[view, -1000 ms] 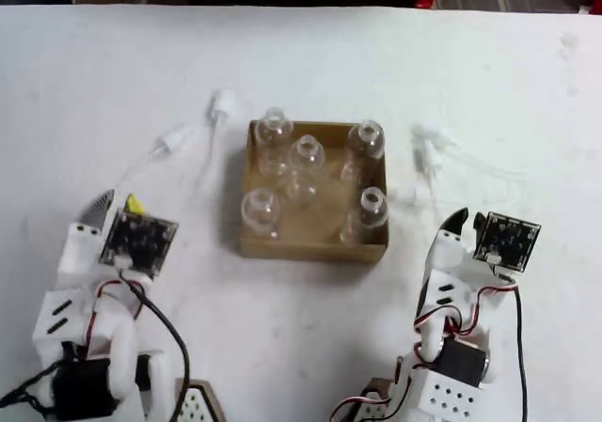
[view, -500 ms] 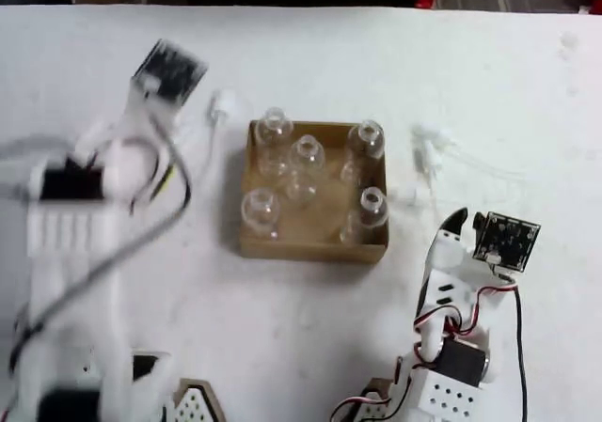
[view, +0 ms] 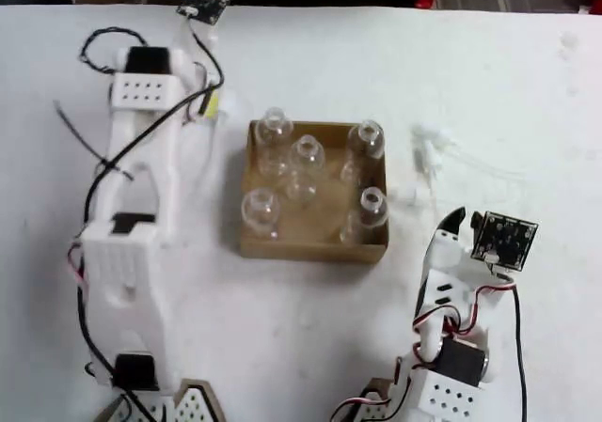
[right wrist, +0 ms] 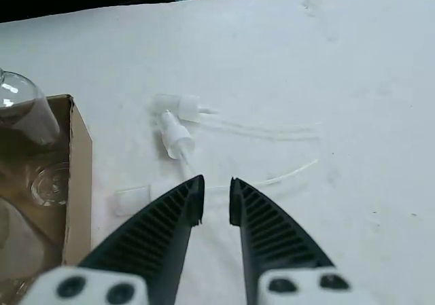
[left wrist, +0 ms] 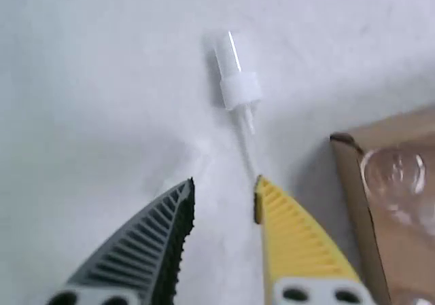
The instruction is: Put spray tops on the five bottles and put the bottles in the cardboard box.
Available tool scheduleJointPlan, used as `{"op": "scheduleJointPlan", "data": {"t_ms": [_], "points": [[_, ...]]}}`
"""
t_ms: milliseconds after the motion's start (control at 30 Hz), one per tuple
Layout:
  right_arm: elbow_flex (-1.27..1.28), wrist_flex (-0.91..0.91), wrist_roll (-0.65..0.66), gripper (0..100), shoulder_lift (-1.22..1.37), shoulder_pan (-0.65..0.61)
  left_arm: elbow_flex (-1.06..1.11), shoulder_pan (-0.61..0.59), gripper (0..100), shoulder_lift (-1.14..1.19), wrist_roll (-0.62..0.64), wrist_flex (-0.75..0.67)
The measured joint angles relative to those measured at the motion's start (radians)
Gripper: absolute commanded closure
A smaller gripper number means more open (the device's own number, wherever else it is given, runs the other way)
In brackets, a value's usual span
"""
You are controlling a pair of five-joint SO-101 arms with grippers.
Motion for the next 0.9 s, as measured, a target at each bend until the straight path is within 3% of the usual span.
{"op": "scheduleJointPlan", "data": {"t_ms": [233, 400, 633, 900], "points": [[0.000, 0.000, 0.000, 94.7, 0.000, 0.000, -0.473, 0.002, 81, 0.404, 0.160, 0.000], [0.000, 0.000, 0.000, 94.7, 0.000, -0.003, -0.758, 0.006, 81, 0.620, 0.209, 0.000], [0.000, 0.000, 0.000, 94.6, 0.000, -0.003, -0.764, 0.009, 82, 0.678, 0.218, -0.129], [0.000, 0.000, 0.012, 94.8, 0.000, -0.003, -0.753, 0.048, 85, 0.686, 0.218, -0.144]]}}
